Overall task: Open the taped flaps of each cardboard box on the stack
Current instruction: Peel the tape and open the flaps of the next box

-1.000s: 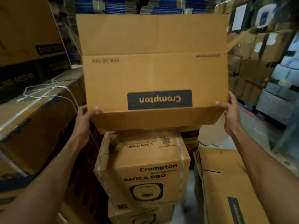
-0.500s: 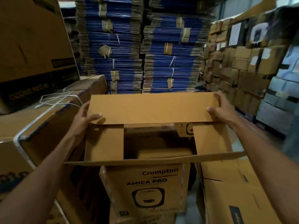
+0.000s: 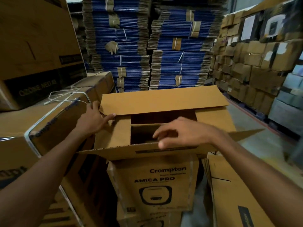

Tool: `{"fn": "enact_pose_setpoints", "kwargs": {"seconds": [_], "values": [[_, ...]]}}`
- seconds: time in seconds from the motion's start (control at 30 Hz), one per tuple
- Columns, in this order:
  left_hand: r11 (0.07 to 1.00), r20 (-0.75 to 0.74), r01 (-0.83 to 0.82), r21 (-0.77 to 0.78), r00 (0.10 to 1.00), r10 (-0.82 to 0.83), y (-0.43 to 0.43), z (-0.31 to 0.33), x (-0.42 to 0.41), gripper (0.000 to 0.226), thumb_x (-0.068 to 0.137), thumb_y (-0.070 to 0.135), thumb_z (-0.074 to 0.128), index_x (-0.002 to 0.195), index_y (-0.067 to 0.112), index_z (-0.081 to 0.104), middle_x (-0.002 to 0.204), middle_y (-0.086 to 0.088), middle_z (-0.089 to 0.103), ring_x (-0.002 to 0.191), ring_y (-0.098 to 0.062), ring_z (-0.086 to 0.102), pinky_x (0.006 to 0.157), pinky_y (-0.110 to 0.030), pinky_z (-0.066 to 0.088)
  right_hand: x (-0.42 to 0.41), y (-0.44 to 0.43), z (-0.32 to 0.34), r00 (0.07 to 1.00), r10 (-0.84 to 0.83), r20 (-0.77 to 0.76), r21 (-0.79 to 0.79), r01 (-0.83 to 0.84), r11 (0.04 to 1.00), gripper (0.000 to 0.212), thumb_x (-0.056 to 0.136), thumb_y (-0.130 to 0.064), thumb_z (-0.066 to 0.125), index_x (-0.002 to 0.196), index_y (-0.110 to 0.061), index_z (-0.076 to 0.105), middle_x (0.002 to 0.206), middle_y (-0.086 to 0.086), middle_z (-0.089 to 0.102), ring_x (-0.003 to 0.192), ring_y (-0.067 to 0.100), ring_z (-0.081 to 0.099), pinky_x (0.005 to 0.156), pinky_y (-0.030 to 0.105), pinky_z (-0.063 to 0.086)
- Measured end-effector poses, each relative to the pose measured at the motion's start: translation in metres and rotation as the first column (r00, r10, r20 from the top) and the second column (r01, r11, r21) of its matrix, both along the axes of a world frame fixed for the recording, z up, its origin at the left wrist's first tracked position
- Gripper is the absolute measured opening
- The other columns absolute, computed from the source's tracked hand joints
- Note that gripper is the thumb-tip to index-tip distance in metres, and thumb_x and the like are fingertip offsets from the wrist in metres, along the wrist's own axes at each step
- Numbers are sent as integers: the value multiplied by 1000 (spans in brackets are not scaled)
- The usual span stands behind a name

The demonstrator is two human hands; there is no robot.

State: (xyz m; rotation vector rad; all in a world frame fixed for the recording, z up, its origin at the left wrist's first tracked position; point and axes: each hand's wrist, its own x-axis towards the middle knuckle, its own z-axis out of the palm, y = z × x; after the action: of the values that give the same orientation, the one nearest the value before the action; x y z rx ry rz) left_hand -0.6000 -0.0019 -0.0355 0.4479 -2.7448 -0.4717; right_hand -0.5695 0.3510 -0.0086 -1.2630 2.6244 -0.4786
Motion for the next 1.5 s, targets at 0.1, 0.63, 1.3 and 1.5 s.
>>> {"fn": "enact_pose_setpoints", "kwargs": {"seconds": [0.1, 0.63, 1.3, 1.5], "values": [[932, -84, -35, -361, 996, 5, 7, 15, 0, 64, 97, 63, 50, 132, 10, 44, 122, -14, 55, 87, -26, 62, 68, -41, 53, 7, -11, -20, 980, -60, -189, 137, 87, 987, 49, 93, -56, 62, 138, -39, 55, 124, -12, 66, 97, 1, 64, 84, 28, 57], [956, -336, 166, -241, 910, -243, 71, 21, -19, 25, 102, 30, 54, 103, 13, 73, 82, -1, 70, 66, -15, 64, 65, -37, 59, 11, -16, -32, 964, -131, -233, 96, 157, 983, 31, 101, -28, 59, 132, -29, 65, 79, -13, 61, 61, 2, 56, 55, 14, 38], [993, 305, 100, -63, 949, -76, 73, -18, -41, 124, 88, 41, 74, 156, 25, -29, 160, -6, -38, 148, -50, -23, 115, -76, 7, 13, -25, -42, 914, -130, -385, 145, 199, 969, 30, 102, -35, 57, 124, -17, 64, 85, -8, 57, 71, 6, 56, 66, 18, 45], [992, 148, 110, 65, 982, -119, 72, -11, -37, 106, 90, 14, 68, 162, 21, -10, 169, -8, -15, 150, -54, 1, 118, -70, 21, 0, -21, -55, 894, -116, -433, 144, 196, 970, 38, 101, -37, 59, 136, -23, 60, 112, 1, 70, 70, 4, 61, 65, 17, 50]]}}
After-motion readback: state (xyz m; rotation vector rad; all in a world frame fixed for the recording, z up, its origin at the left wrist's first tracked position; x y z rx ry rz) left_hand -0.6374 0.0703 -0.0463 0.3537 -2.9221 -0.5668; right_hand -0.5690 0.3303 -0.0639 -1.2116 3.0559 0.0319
